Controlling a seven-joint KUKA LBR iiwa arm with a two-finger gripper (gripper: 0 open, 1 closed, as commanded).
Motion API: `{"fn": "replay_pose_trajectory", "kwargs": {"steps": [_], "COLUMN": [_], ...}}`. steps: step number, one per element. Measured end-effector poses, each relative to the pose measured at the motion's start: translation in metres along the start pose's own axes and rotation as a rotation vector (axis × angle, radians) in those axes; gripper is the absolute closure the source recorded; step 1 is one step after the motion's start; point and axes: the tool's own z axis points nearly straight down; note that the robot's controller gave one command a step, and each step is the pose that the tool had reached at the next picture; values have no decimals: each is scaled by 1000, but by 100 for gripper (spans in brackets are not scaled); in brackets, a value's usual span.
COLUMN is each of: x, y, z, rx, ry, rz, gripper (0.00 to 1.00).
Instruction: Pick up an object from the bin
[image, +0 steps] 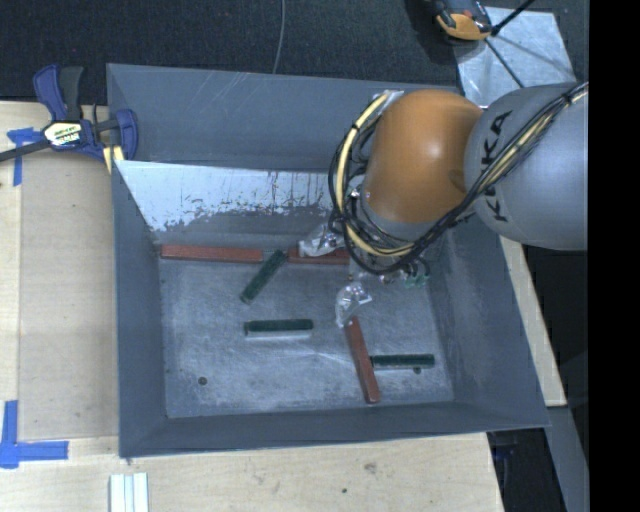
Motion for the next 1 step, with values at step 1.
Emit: {"fn": "replay_pose_trajectory", "kwargs": {"steps": [1], "x": [0], "y": [0], "z": [0], "rx": [0], "ry": [0], "rz": [0], "gripper": [0]}}
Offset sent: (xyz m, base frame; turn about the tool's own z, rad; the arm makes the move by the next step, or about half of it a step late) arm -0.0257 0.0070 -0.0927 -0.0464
